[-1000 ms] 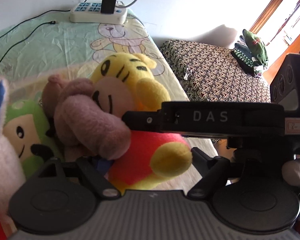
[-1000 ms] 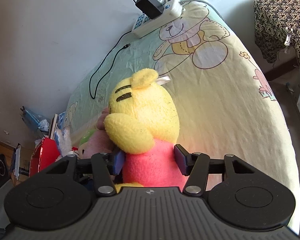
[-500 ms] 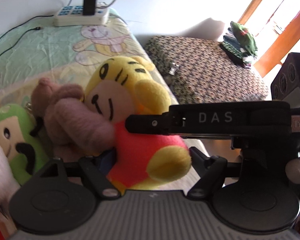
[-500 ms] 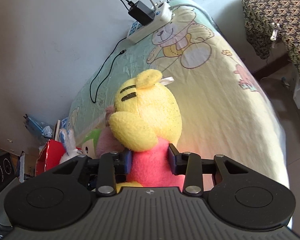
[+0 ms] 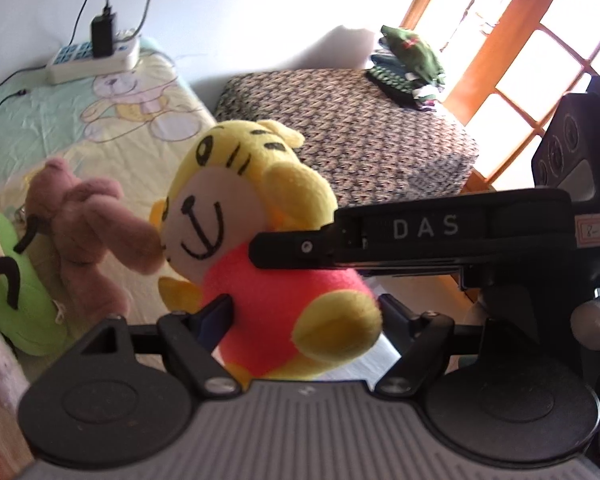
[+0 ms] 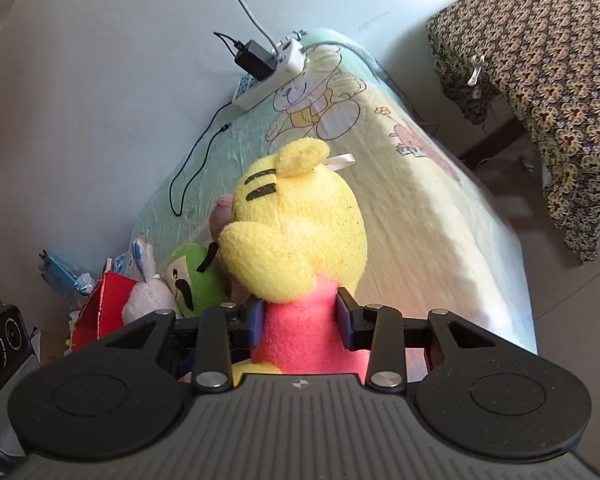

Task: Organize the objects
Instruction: 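Lift the yellow plush with the right gripper toward the red box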

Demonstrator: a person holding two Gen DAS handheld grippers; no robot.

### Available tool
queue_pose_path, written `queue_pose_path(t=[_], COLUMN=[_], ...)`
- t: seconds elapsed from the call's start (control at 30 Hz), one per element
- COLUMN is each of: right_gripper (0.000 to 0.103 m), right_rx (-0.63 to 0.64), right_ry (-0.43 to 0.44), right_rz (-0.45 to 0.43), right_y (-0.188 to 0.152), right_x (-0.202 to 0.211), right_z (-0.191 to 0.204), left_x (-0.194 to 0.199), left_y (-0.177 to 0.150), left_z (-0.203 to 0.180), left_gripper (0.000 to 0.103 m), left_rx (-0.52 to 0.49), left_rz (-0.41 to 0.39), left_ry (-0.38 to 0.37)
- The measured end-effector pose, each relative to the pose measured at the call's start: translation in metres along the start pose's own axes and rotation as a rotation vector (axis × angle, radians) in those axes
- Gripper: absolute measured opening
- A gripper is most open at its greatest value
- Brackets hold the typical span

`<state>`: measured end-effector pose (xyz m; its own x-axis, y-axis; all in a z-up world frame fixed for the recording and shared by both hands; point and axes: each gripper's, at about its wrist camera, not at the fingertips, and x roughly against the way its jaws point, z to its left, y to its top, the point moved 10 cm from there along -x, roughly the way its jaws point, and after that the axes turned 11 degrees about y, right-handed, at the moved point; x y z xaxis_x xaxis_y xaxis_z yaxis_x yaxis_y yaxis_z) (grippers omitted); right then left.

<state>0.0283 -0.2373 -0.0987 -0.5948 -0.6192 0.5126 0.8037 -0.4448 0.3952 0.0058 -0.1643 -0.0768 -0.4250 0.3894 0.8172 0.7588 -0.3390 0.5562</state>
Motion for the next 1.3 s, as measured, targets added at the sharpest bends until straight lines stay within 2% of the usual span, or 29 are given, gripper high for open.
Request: queue_pose_path(t=[0.27, 0.47, 0.6, 0.8, 0.93, 1.17, 1.3], right_gripper=[0.039, 0.039, 0.039, 0.039, 0.039, 0.039, 0.039], right_rx=[0.031, 0.091, 0.118, 0.209, 0.231, 0.27, 0.313], right_ry=[0.017, 0.097, 0.171, 0.256, 0.294, 0.316, 0.289], right_rz=[-0.059, -0.069, -0.041, -0.007, -0.005, -0.019, -0.026], right_y=[-0.013, -0.021, -0.028, -0.042, -0.05, -0.072, -0.085], right_x=[0.025, 0.021, 0.006, -0.016, -0.031, -0.065, -0.091], right_z=[0.016, 0.046, 0.072, 0.13, 0.163, 0.222, 0.25], left_x=[0.029, 0.058, 0.084, 0.133, 0.16, 0.203, 0.215], left_y=[-0.008, -0.01, -0.014, -0.016, -0.023, -0.037, -0.045], left_z=[-0.013, 0.0, 0.025, 0.071, 0.097, 0.155, 0.191], left_gripper=[0.079, 0.079, 0.079, 0.079, 0.079, 0.081, 0.081], left_rx=[-0.036, -0.037, 0.001, 0.083, 0.087, 0.108, 0.123], left_rz=[-0.06, -0.143, -0.192, -0.296, -0.346, -0.397, -0.402], left_ry=[0.003, 0.089, 0.152, 0.194, 0.227, 0.245, 0.25])
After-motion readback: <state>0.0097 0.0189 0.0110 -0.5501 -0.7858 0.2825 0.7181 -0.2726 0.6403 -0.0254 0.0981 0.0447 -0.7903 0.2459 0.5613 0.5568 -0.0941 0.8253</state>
